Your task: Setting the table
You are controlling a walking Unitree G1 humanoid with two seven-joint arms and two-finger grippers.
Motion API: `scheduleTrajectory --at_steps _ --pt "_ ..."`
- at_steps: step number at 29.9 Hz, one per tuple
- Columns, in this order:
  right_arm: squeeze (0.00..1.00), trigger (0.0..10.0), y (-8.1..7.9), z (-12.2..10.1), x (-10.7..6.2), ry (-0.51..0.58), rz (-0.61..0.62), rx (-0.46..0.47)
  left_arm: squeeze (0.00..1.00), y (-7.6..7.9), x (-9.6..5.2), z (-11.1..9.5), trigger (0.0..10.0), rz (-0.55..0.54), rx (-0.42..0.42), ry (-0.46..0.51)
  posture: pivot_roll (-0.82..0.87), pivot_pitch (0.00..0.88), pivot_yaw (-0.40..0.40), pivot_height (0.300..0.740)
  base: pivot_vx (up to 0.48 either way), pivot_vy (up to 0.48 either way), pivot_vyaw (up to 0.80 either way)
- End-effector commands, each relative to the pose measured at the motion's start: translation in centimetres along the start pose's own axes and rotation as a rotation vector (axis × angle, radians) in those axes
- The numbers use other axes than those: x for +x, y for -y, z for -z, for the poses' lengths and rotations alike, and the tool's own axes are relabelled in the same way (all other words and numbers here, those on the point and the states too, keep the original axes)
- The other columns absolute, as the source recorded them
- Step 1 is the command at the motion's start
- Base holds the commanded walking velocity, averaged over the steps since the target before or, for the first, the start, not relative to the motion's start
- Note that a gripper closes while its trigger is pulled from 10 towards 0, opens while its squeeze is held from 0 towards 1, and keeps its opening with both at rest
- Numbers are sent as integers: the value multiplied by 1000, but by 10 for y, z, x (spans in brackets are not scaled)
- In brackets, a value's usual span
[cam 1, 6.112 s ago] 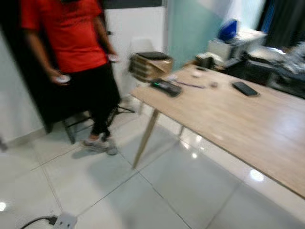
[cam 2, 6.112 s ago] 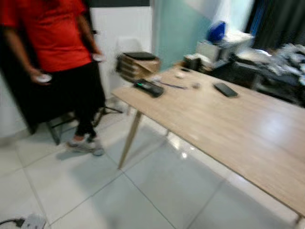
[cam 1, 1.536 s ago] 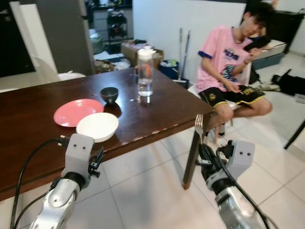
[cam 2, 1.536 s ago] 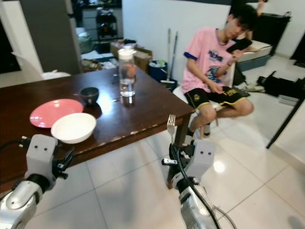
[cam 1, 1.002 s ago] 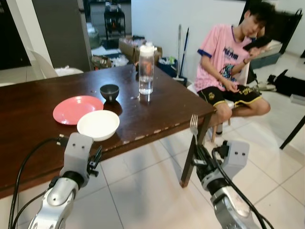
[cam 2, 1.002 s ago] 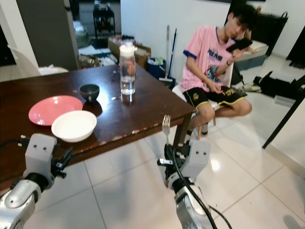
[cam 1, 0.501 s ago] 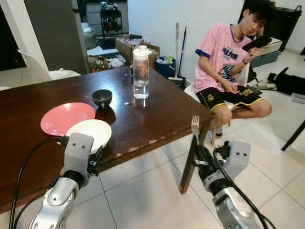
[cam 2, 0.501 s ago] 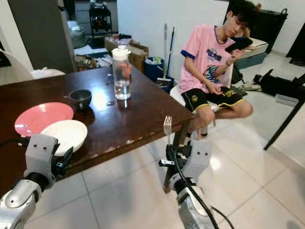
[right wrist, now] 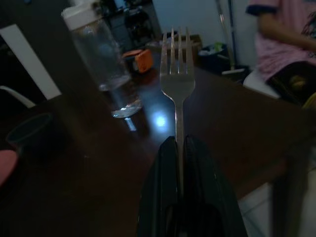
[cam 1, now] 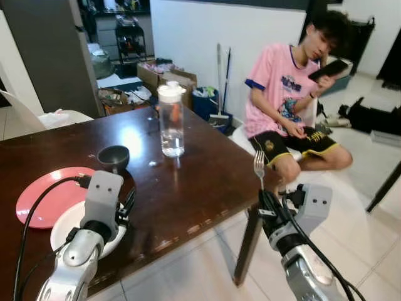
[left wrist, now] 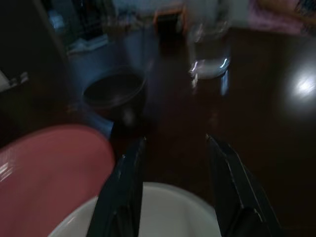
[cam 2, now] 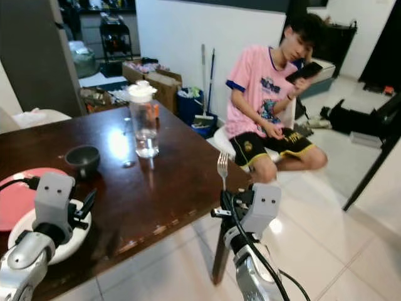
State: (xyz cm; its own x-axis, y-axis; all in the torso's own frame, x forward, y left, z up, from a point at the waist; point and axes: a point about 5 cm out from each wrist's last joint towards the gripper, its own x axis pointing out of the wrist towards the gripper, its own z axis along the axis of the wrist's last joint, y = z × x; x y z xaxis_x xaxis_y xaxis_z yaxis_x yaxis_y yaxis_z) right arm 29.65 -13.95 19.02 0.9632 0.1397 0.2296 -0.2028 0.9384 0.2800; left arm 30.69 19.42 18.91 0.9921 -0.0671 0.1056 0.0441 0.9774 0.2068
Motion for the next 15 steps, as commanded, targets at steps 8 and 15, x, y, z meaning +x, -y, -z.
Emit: scheduleTrajectory --at_steps 8,15 --pt "0 10000 -1 3 -2 -25 -11 -27 0 -1 -1 4 10000 -13 -6 -24 33 115 69 740 72 0 738" --pt "0 10000 -2 2 -1 -22 -17 -33 0 -1 0 4 10000 -15 -9 -25 33 115 69 740 0 0 788"
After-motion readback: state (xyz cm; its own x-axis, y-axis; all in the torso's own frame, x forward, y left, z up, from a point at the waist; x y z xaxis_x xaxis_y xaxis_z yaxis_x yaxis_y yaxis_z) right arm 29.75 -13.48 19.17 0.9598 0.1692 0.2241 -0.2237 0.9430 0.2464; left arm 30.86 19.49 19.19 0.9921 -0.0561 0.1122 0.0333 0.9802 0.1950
